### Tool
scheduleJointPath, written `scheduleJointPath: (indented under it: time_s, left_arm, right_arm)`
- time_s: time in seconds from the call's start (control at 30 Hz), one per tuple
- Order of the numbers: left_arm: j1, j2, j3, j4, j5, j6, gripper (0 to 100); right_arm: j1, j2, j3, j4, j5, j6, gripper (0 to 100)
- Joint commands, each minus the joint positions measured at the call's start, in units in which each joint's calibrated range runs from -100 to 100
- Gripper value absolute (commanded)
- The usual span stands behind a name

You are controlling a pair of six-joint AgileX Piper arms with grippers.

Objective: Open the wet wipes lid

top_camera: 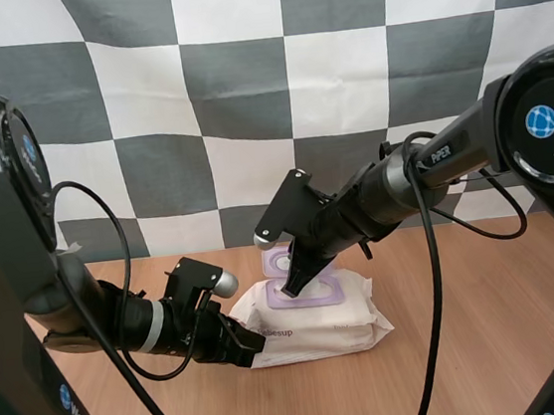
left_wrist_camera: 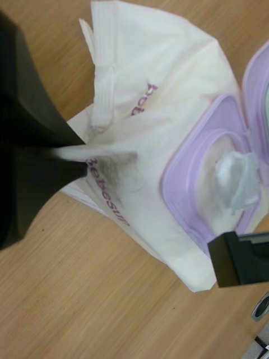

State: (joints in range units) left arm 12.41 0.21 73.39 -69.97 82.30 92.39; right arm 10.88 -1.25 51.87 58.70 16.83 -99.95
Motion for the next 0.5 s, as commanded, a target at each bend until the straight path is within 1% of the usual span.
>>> scheduleJointPath:
  time_s: [0.0,0.07,0.1,0.17,0.23,0.37,0.47]
  left_arm:
    - [0.11,-3.8,-0.9,-0.1,0.2,-0.9,29]
    - [0.11,-6.7,-1.6,-0.1,0.0,-3.1,46]
    - [0.11,-8.2,-1.8,0.0,-0.7,-4.4,53]
    - [0.11,-11.4,-2.0,0.8,-1.0,-6.4,62]
    - [0.11,-14.8,-2.0,2.0,-2.4,-7.2,63]
    - [0.11,-22.9,-2.0,5.2,-5.3,-10.7,63]
    - [0.11,-29.7,-2.1,5.3,-5.5,-13.0,61]
  right_arm:
    - [0.0,-2.1,-0.1,0.1,0.0,-0.1,27]
    - [0.0,-4.5,-0.1,0.1,-0.4,-0.1,38]
    - [0.0,-5.5,-0.1,0.1,-0.4,-0.1,42]
    - [0.0,-8.9,0.2,0.1,-0.4,-0.1,47]
    - [0.0,-12.2,0.5,0.1,-0.4,-0.1,47]
    - [0.0,-21.5,1.7,0.1,-0.6,-0.1,47]
    - [0.0,-27.8,2.6,0.1,-0.6,1.3,45]
